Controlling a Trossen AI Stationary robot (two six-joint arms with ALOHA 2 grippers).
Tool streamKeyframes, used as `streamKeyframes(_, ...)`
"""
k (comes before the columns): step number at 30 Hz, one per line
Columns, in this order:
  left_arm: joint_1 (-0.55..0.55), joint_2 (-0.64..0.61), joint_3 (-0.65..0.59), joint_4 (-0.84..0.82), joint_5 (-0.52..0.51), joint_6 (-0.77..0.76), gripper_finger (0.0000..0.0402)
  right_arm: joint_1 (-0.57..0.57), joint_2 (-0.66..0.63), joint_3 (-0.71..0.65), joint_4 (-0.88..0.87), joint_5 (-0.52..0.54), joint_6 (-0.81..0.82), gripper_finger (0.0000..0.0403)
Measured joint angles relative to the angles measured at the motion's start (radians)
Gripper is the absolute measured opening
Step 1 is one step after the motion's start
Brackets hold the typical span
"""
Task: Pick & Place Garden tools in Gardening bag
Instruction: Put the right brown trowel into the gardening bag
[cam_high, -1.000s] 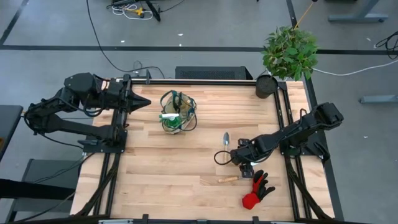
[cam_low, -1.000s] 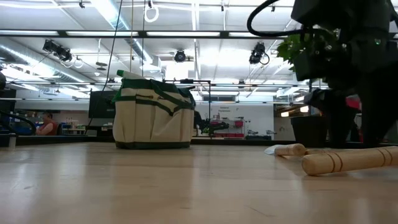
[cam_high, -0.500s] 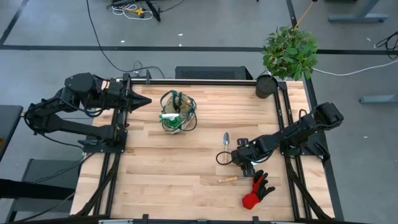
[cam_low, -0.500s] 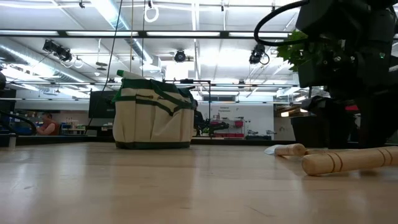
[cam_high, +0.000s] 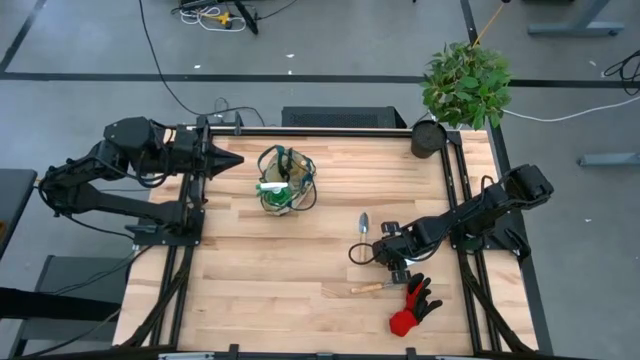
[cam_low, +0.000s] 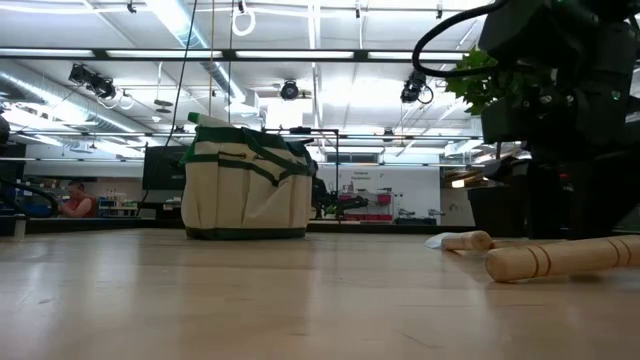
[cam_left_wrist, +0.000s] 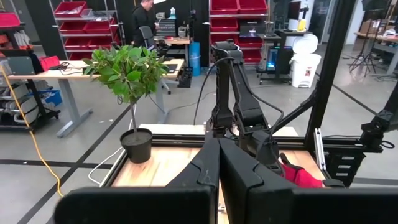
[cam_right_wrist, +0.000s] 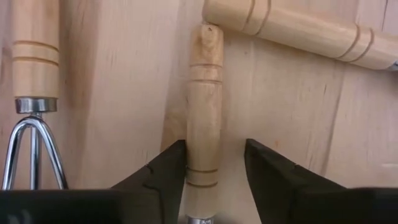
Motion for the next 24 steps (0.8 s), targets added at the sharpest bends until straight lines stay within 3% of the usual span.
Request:
streamKeyframes(11, 0.000, 0.000, 0.000, 0.000, -0.003, 0.000, 0.0009, 0.000, 0.002, 0.000, 0.006, -0.015, -0.023, 0.0106)
streamKeyframes(24, 0.000, 0.000, 0.000, 0.000, -0.002, 0.000, 0.0007, 0.000, 0.002, 0.000, 0.012, -0.049, -0.023, 0.0069)
